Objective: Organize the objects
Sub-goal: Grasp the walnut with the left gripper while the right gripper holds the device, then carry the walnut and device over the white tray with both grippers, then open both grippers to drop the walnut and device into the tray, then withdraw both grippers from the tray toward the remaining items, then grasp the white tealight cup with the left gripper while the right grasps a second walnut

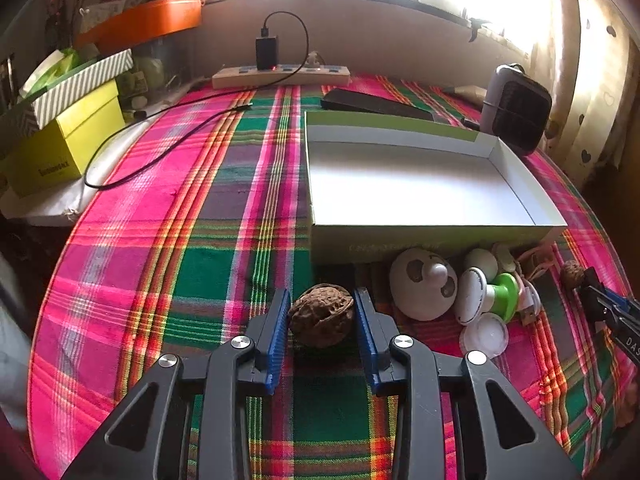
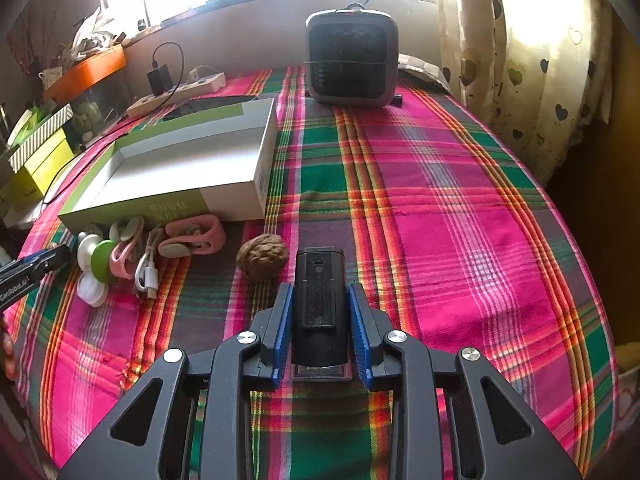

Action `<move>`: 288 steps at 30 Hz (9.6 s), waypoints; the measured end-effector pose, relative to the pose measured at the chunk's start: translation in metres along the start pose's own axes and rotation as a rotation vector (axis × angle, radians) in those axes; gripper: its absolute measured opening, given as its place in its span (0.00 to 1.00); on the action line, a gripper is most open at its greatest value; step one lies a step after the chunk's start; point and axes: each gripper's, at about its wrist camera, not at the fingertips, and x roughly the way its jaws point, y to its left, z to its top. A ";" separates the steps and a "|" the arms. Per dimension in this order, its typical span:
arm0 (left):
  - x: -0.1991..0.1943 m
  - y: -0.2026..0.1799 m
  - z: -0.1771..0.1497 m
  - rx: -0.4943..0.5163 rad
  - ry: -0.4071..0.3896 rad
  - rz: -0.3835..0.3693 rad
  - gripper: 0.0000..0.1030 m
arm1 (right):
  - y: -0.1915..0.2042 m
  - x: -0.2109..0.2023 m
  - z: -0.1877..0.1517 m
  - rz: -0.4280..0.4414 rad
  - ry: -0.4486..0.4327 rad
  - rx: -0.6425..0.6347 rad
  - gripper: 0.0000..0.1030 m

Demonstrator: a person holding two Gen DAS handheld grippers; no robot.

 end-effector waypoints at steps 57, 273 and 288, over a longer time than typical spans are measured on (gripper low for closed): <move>0.032 -0.037 0.082 0.048 -0.005 -0.114 0.29 | 0.085 0.033 0.094 0.181 -0.043 -0.124 0.28; 0.004 -0.071 -0.009 0.131 0.037 -0.197 0.35 | 0.021 0.027 0.018 0.022 0.026 -0.070 0.54; 0.004 -0.071 -0.010 0.135 0.036 -0.206 0.26 | 0.021 0.025 0.018 0.043 0.016 -0.078 0.32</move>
